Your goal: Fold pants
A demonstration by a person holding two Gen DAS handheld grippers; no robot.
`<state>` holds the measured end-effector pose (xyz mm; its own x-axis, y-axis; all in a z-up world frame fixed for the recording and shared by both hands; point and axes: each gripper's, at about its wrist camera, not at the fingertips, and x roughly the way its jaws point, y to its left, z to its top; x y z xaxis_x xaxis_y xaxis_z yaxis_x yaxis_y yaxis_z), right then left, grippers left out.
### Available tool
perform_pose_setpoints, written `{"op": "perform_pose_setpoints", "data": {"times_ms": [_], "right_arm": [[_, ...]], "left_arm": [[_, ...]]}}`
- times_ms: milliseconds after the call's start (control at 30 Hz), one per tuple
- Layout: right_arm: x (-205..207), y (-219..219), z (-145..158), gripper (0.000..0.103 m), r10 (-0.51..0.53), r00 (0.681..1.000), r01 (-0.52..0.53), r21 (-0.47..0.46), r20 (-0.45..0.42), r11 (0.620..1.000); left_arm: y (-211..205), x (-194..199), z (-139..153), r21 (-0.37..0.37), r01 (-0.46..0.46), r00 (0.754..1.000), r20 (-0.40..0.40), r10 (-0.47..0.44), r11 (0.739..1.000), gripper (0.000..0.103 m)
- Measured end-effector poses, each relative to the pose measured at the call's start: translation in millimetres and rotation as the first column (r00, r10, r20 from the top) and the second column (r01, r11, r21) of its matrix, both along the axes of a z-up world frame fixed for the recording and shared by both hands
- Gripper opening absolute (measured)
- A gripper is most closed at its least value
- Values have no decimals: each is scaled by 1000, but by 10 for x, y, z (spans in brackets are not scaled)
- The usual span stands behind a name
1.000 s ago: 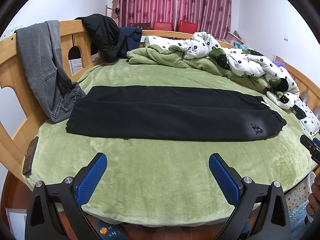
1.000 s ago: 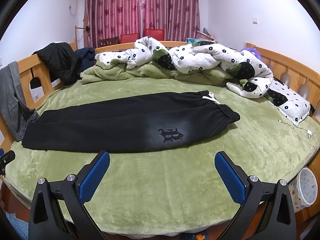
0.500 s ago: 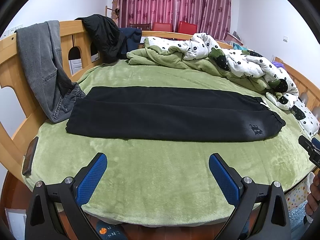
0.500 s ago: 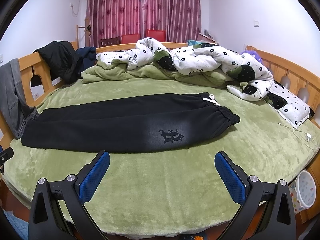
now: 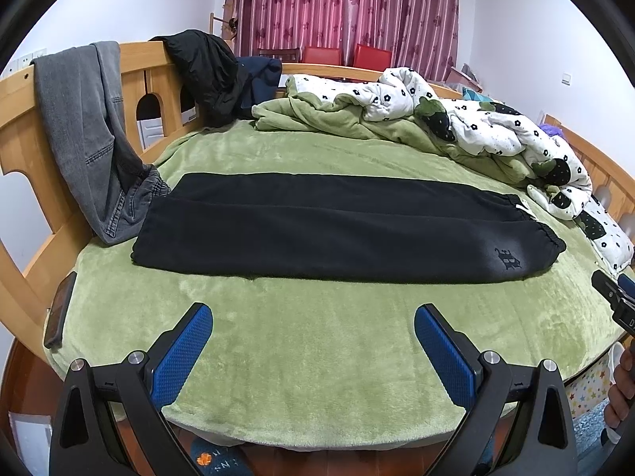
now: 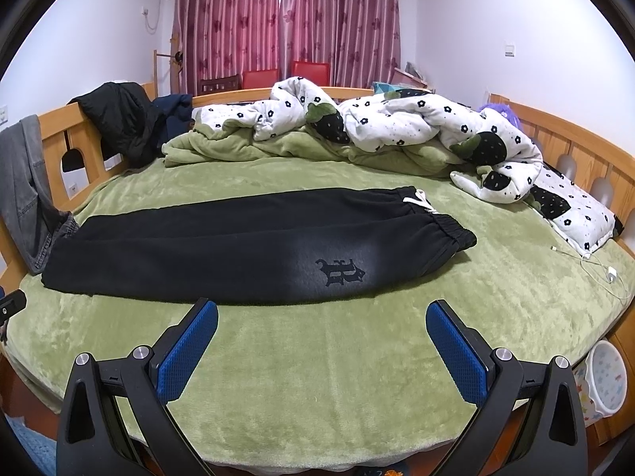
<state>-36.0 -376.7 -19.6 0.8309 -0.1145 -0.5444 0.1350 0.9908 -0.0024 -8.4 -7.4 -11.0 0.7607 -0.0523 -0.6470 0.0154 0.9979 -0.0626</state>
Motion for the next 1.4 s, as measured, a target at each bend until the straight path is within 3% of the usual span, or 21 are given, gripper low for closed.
{"op": "perform_pose_setpoints", "data": {"times_ms": [467, 600, 767, 867, 967, 1033, 1133, 1233, 1400], "right_arm": [[-15, -56, -33, 103, -40, 999, 41, -11, 24, 999], [10, -90, -82, 103, -22, 1000, 22, 19, -12, 1000], [69, -53, -142, 102, 22, 999, -22, -17, -35, 1000], [104, -118, -316, 102, 56, 998, -56, 5, -31, 998], [296, -214, -538, 100, 64, 991, -57, 66, -118, 996], [469, -241, -613, 91, 67, 982, -51, 97, -175, 994], [589, -278, -704, 91, 95, 987, -82, 95, -132, 992], [768, -427, -992, 86, 66, 983, -40, 152, -173, 988], [1010, -837, -1239, 84, -13, 988, 43, 200, -151, 979]], "left_arm": [[19, -1, 35, -9, -4, 1000, 3, 4, 1000, 103], [27, 4, 47, -14, -4, 1000, 14, 4, 1000, 103], [50, 99, 50, -41, -29, 999, 20, 30, 999, 103], [74, 201, 21, -37, -48, 999, 22, 49, 998, 103], [132, 373, -103, -77, -40, 999, -14, 39, 996, 101], [172, 534, -204, -133, -39, 999, -35, 35, 990, 101], [198, 733, -380, -151, -43, 999, -26, 40, 988, 101], [292, 841, -663, -160, -108, 994, 7, 111, 981, 101], [604, 1228, -1054, -289, -170, 982, -124, 140, 942, 93]]}}
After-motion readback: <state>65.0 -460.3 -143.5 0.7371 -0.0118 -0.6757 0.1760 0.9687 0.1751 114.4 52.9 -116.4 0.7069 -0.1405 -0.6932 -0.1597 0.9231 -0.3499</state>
